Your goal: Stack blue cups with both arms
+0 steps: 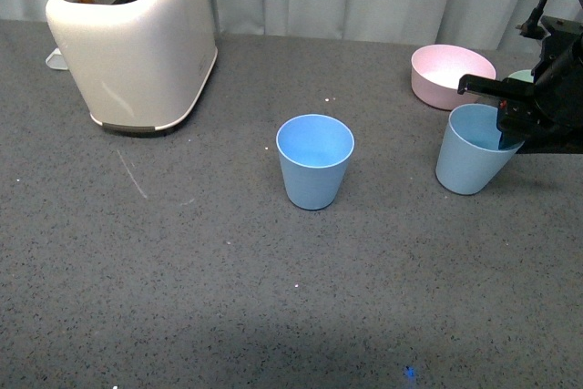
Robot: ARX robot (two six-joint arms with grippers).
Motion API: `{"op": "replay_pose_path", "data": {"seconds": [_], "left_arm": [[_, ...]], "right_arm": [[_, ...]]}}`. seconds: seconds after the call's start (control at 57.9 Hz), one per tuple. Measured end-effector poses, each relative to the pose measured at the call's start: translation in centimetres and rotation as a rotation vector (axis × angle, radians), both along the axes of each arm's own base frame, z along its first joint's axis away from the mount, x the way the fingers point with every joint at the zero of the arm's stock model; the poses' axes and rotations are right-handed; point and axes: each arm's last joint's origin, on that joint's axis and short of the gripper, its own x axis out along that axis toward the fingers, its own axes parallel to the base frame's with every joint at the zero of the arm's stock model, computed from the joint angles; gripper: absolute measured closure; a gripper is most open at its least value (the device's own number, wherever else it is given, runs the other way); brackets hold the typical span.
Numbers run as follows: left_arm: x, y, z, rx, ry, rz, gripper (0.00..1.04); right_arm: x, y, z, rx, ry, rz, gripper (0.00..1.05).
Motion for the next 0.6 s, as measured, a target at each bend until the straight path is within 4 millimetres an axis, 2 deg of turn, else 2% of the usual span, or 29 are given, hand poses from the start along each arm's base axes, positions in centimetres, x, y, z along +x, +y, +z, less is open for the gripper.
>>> {"op": "replay_pose_path", "data": {"seconds": [0.069,0.104,0.242,0.328,0.414,0.483,0.535,0.604], "left_arm": [[0.0,0.0,0.0,0.000,0.000,0.000,0.07],[0.0,0.0,0.0,0.000,0.000,0.000,0.07],[0.0,0.0,0.0,0.000,-0.001,0.001,0.07],[0.0,0.0,0.0,0.000,0.000,0.000,0.07],[0.0,0.0,0.0,0.000,0.000,0.001,0.07],[0.0,0.0,0.0,0.000,0.000,0.000,0.07],[0.0,0.0,0.0,0.000,0.000,0.000,0.07],[0.0,0.0,0.0,0.000,0.000,0.000,0.07]], "right_arm": [[-0.3,-0.3,-0.3,0.018,0.015,-0.015,1.02],[-0.4,-0.3,-0.1,0.041,0.017,-0.018,1.04],[-1.0,-0.5,1.0,0.119,-0.004,-0.020,1.04],[-1.4,-0.1,3.0,0.204,-0.044,0.010,1.04],[-1.8,1.3,5.8,0.271,-0.107,0.080,1.04],[-2.3,3.3,7.8,0.309,-0.151,0.153,1.04],[-2.6,4.3,8.3,0.323,-0.159,0.185,1.04],[-3.2,6.8,8.6,0.336,-0.155,0.248,1.04]]}}
